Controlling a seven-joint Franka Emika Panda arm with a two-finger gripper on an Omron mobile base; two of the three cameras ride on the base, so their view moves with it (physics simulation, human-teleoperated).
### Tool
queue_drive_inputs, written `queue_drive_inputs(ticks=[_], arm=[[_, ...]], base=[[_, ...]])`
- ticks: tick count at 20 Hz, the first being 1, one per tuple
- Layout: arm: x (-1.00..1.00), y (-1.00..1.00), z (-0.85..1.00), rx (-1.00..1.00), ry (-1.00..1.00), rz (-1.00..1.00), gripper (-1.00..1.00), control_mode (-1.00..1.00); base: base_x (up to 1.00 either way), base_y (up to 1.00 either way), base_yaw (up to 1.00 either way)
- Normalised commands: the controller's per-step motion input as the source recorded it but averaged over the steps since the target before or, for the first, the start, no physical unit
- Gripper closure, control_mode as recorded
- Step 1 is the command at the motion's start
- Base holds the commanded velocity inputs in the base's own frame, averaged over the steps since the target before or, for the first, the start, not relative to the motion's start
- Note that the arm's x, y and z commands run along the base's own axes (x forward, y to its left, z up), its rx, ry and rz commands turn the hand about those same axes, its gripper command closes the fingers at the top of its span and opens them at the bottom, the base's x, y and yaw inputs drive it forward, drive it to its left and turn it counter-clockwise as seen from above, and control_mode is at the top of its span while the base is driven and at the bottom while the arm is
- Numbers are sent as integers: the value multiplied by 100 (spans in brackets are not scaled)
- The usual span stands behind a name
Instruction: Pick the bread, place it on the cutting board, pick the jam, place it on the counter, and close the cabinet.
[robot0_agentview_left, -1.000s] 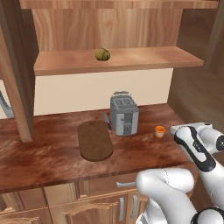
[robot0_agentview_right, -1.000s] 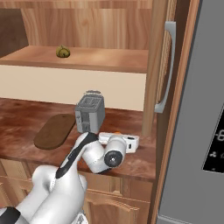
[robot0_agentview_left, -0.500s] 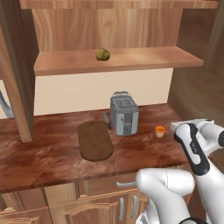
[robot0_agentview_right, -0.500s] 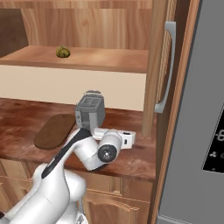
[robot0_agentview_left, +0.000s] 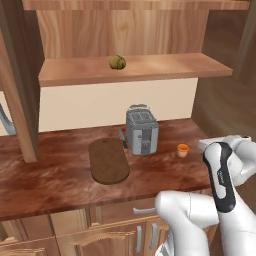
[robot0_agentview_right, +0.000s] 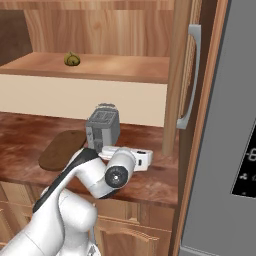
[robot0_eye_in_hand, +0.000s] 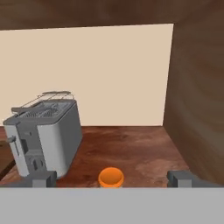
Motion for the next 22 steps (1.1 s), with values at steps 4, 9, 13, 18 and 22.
queue_drive_inputs(ticks=[4, 9, 13, 18, 22], arm=[[-24, 3, 22, 0, 0, 0, -100, -100], [-18, 9, 27, 0, 0, 0, -100, -100], [-12, 14, 39, 0, 0, 0, -100, -100], [-16, 18, 45, 0, 0, 0, -100, -100], [-24, 20, 43, 0, 0, 0, -100, -100]], base=[[0, 0, 0], [0, 0, 0], [0, 0, 0], [0, 0, 0], [0, 0, 0]])
